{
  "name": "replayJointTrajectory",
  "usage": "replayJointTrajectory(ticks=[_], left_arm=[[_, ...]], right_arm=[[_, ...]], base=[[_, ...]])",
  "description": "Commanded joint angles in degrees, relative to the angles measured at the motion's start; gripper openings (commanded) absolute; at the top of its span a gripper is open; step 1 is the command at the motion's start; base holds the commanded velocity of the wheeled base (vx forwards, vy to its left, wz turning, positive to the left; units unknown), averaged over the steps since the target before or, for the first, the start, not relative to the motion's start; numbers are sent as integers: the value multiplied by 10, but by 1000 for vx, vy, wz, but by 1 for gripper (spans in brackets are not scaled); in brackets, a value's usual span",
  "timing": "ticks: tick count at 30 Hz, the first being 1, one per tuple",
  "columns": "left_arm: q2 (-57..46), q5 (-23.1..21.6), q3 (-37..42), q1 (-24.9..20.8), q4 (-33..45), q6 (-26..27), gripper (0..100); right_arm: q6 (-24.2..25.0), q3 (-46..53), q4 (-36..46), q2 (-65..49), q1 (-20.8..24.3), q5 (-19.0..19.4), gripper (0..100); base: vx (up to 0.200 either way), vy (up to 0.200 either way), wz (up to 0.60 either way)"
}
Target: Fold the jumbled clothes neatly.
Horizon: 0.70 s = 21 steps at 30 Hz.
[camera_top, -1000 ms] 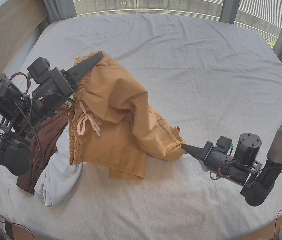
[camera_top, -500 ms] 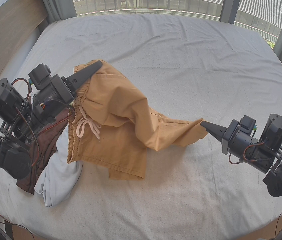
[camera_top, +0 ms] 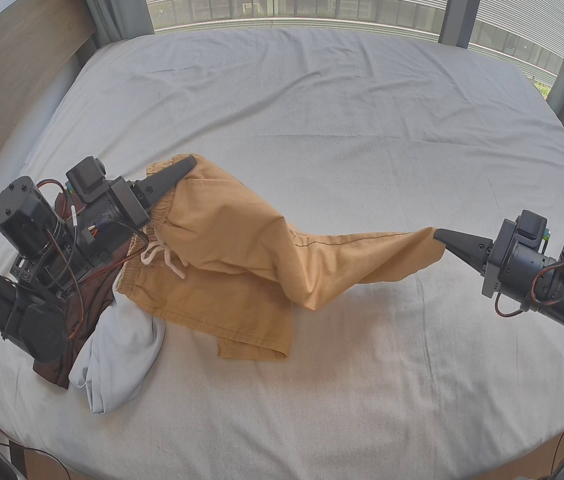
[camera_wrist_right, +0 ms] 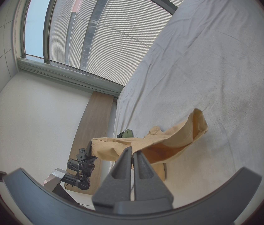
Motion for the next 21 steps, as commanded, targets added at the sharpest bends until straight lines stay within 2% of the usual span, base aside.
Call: replayJointTrajectory(ticks=[1,5,15,21], left_arm=[[22,-1,20,20,-1,2,0],[27,-15,24,34,-1,3,0],[27,-27,28,40,-3,5,0],[22,-27,25,40,-4,6,0]], right_arm=[[-12,3,-7,34,-13,3,0],[-39,10,-12,74,-14,3,0],[-54,39,-38,137,-10,5,0],[-58,62,-111,208,-8,8,0]], base=[[0,0,0],[0,0,0],[0,0,0],[0,0,0]])
